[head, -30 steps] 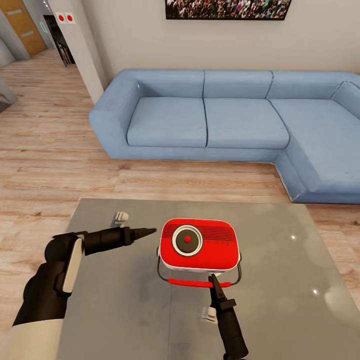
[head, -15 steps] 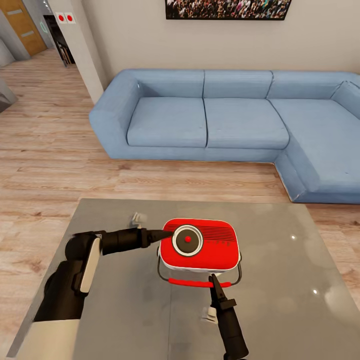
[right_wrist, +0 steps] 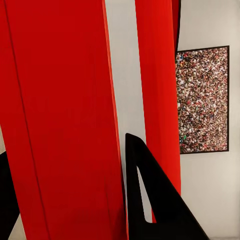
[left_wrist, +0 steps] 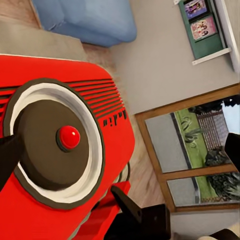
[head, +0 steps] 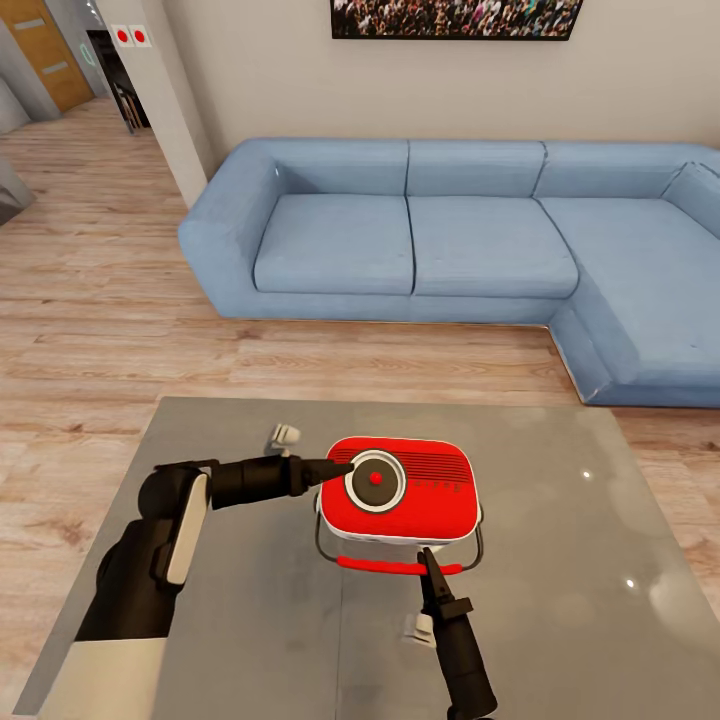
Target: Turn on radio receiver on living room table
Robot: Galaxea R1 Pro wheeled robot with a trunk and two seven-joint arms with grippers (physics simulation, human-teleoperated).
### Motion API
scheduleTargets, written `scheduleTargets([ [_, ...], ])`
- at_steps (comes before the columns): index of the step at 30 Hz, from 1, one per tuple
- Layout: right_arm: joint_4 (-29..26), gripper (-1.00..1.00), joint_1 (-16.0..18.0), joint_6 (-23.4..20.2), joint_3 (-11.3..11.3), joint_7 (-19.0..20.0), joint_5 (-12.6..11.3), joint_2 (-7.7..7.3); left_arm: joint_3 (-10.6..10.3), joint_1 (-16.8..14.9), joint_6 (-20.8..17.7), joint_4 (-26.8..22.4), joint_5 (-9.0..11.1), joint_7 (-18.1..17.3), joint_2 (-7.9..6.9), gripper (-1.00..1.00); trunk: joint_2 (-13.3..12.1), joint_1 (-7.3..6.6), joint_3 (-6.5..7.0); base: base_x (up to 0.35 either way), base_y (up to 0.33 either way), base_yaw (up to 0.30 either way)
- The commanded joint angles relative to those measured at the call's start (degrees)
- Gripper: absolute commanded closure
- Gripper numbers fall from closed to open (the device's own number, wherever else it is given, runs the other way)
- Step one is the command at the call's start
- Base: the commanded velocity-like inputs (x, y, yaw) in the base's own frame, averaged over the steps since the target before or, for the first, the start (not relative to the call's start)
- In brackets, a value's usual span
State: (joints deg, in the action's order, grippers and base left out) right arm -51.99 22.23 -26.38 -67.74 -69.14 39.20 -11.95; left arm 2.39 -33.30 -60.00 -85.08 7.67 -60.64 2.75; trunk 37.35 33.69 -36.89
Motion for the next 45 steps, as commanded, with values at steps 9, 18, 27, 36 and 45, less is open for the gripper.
scheduleTargets([
  [9, -0.05, 1.00, 0.01, -0.33, -0.02, -0.03, 0.18, -0.16, 0.01, -0.28, 0.00, 0.00, 0.06, 0.00, 0.15, 1.00, 0.00, 0.00, 0.00, 0.000, 0.000, 0.000],
  [18, -0.05, 1.00, 0.01, -0.50, -0.02, -0.03, 0.08, -0.13, -0.21, -0.32, 0.00, 0.00, 0.09, 0.00, 0.97, 1.00, 0.00, 0.00, 0.00, 0.000, 0.000, 0.000],
  [27, -0.12, 1.00, 0.01, -0.68, -0.16, -0.03, 0.00, -0.02, -3.37, -1.47, 0.00, 0.06, -0.31, 0.00, 4.44, 1.00, 0.00, 0.00, 0.00, 0.000, 0.000, 0.000],
  [36, -0.13, 1.00, 0.01, -0.69, -0.19, -0.03, 0.00, 0.00, -5.02, -2.36, 0.00, 0.30, -0.37, 0.07, 5.90, 1.00, 0.00, 0.00, 0.00, 0.000, 0.000, 0.000],
  [45, -0.13, 1.00, 0.01, -0.69, -0.13, -0.03, 0.00, -0.03, -5.28, -2.39, 0.00, 0.68, -0.40, 0.39, 5.96, 1.00, 0.00, 0.00, 0.00, 0.000, 0.000, 0.000],
])
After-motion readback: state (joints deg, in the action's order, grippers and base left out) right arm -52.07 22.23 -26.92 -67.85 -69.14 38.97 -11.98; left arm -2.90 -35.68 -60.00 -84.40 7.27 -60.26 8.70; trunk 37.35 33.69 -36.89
